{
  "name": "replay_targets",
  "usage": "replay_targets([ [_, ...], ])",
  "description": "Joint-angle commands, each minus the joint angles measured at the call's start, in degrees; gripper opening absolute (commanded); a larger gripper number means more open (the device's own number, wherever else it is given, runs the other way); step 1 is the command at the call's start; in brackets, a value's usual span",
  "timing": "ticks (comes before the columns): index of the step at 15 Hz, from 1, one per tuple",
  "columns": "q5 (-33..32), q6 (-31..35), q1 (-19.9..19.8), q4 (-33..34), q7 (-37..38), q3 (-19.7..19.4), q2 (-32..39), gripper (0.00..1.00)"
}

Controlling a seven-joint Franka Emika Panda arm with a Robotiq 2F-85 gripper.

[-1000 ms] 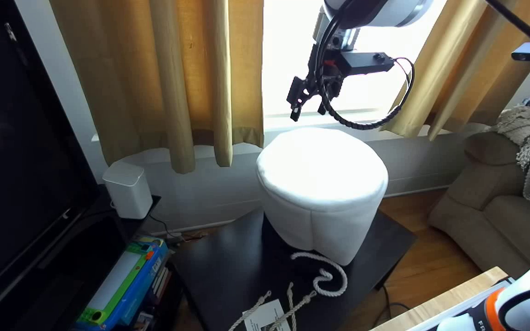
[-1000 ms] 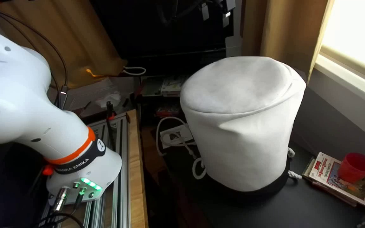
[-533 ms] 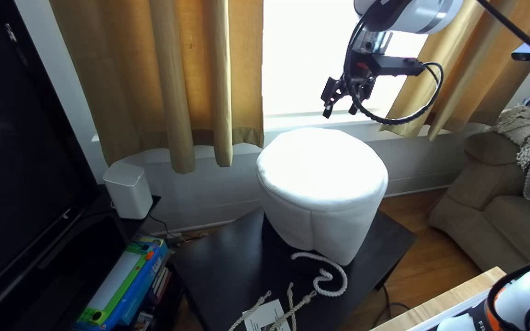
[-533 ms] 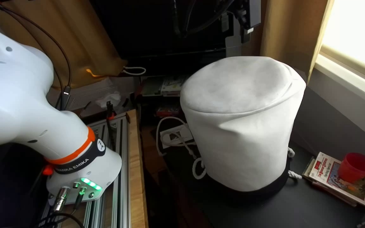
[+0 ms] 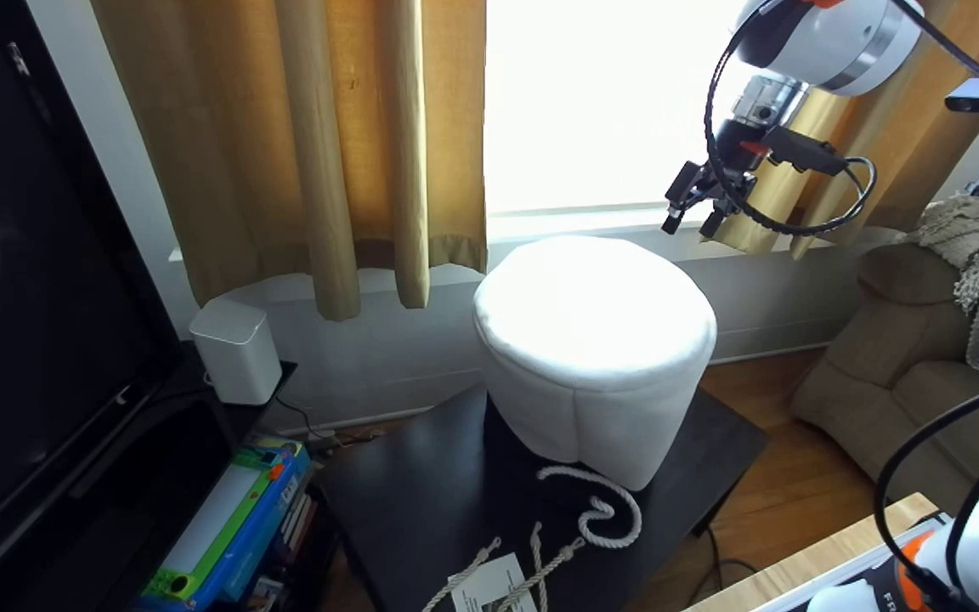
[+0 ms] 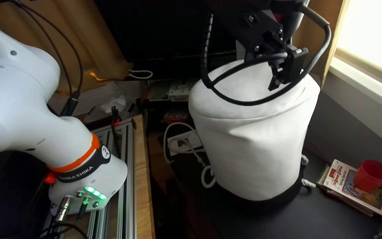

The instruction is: Turn the white bag upright

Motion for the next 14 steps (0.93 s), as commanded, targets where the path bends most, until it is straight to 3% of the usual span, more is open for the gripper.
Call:
replay_targets([
  [1, 4.9, 2.3, -1.6, -1.1, -7.2, -1.2, 3.0, 1.0],
  [14, 19.2, 8.2, -5.8, 0.6, -18.6, 1.5, 15.0, 1.0],
])
